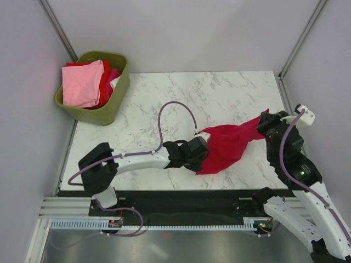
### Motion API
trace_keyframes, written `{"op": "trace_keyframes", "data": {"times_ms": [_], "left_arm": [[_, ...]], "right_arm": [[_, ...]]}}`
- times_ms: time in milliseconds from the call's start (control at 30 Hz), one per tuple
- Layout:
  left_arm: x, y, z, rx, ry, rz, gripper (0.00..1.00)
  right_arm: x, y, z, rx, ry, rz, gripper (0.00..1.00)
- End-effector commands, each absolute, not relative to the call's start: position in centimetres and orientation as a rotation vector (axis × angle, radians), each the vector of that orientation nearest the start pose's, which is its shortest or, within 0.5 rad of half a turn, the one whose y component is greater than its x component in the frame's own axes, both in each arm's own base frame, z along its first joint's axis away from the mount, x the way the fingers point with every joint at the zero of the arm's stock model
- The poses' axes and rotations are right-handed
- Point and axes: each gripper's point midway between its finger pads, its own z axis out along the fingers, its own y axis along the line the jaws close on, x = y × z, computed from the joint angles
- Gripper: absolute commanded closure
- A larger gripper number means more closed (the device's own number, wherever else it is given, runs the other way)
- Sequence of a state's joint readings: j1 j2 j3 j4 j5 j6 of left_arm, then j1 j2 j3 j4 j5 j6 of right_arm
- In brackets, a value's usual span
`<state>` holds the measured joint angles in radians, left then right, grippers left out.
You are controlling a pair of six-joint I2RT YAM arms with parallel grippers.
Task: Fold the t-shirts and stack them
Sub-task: Flatten the tshirt out
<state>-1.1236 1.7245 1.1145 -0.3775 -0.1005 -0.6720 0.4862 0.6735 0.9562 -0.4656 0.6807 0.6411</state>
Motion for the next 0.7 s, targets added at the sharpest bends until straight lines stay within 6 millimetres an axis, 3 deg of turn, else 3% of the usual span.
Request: {"op": "trace_keyframes", "data": {"times_ms": [0,67,100,133,200,233,267,300,333,367,400,433,467,533,567,600,667], "left_arm": [[12.7,-40.5,13.9,0.694,2.434,-0.824,0.98],[11.0,-41.9,16.8,0.749,2.385,-0.909,0.98],[8.9,-42.7,18.0,0.818,2.376,-0.997,0.98],[8.3,-43.1,20.4,0.821,2.335,-1.084,0.98],[7.7,-43.0,23.0,0.811,2.289,-1.195,0.98],[8.0,-42.3,25.3,0.768,2.215,-1.264,0.98],[9.9,-41.1,26.5,0.673,2.212,-1.325,0.98],[11.2,-39.9,27.3,0.607,2.198,-1.386,0.98],[12.0,-37.4,26.8,0.536,2.191,-1.448,0.98],[16.1,-35.0,27.9,0.356,2.148,-1.541,0.98],[18.0,-33.1,27.0,0.252,2.155,-1.533,0.98],[19.4,-30.9,24.2,0.143,2.210,-1.479,0.98],[22.2,-27.9,23.0,-0.001,2.214,-1.398,0.97],[23.6,-25.2,19.3,-0.137,2.292,-1.296,0.86],[25.0,-23.6,17.2,-0.216,2.326,-1.193,0.51],[24.9,-22.6,15.5,-0.270,2.385,-1.109,0.32],[25.1,-21.5,13.7,-0.277,2.420,-0.983,0.20]], "right_arm": [[23.9,0.3,36.6,0.707,1.455,0.214,0.98],[23.1,-0.6,37.8,0.740,1.408,0.214,0.98],[22.7,-0.9,38.3,0.746,1.391,0.221,0.98],[22.6,-1.0,38.7,0.745,1.382,0.223,0.98],[22.6,-0.9,39.6,0.723,1.384,0.220,0.99],[22.7,-0.6,40.3,0.710,1.384,0.232,1.00],[22.9,-0.4,40.4,0.700,1.390,0.235,1.00],[23.4,0.0,40.2,0.689,1.410,0.225,1.00],[23.6,0.2,40.5,0.680,1.416,0.229,1.00],[24.0,0.8,40.3,0.665,1.433,0.238,1.00],[24.8,1.4,39.9,0.652,1.460,0.231,1.00],[25.2,1.8,39.7,0.642,1.474,0.236,1.00],[25.7,2.5,39.3,0.624,1.498,0.247,1.00],[27.2,3.9,37.9,0.594,1.561,0.243,1.00],[27.7,4.7,37.2,0.571,1.595,0.254,1.00],[28.6,5.4,36.2,0.555,1.635,0.244,1.00],[29.4,6.4,34.8,0.533,1.685,0.248,1.00]]}}
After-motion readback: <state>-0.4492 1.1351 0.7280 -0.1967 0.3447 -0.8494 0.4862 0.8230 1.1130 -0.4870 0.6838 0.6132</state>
